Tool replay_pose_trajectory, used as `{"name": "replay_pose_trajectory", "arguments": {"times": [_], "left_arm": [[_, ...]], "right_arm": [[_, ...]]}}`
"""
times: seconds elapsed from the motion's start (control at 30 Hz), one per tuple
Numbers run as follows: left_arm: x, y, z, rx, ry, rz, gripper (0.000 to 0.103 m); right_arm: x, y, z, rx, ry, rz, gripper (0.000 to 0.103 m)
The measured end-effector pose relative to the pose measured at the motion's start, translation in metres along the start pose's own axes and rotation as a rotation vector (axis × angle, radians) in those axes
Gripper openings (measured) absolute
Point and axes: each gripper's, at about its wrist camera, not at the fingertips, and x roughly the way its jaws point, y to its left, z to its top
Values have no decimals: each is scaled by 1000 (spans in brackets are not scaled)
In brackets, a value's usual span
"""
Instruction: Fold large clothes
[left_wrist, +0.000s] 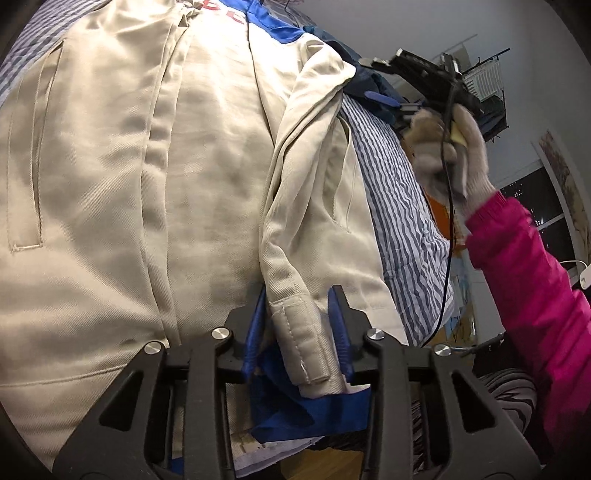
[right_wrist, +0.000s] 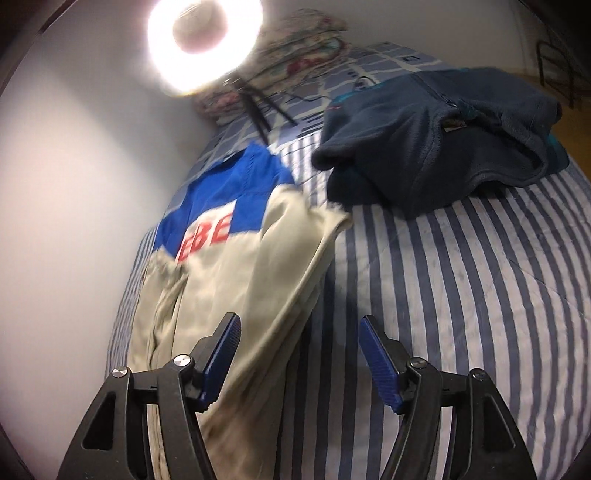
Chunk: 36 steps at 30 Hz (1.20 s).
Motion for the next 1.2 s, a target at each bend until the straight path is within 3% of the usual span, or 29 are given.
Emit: {"name": "replay_pose_trajectory", "arguments": {"times": [0.27, 0.33, 0.37, 0.5, 0.87, 1.2], "left_arm": [[9, -9, 2, 47, 42, -23, 21], [8, -8, 1, 46, 44, -26, 21], [8, -7, 1, 43, 44, -29, 21], [-1, -5, -1, 29, 39, -57, 16], [-30, 4, -9, 8, -14, -104, 11], [-39, 38, -17, -66, -18, -91, 10]], "right_arm": [[47, -24, 27, 145, -14, 72, 65], [57, -22, 31, 151, 8, 87, 54], [60, -18, 33, 142, 18, 91, 38], [53, 17, 41, 42, -2, 26, 11], [65, 143, 49, -241, 32, -164, 7], [165, 236, 17, -490, 149, -304, 7]]}}
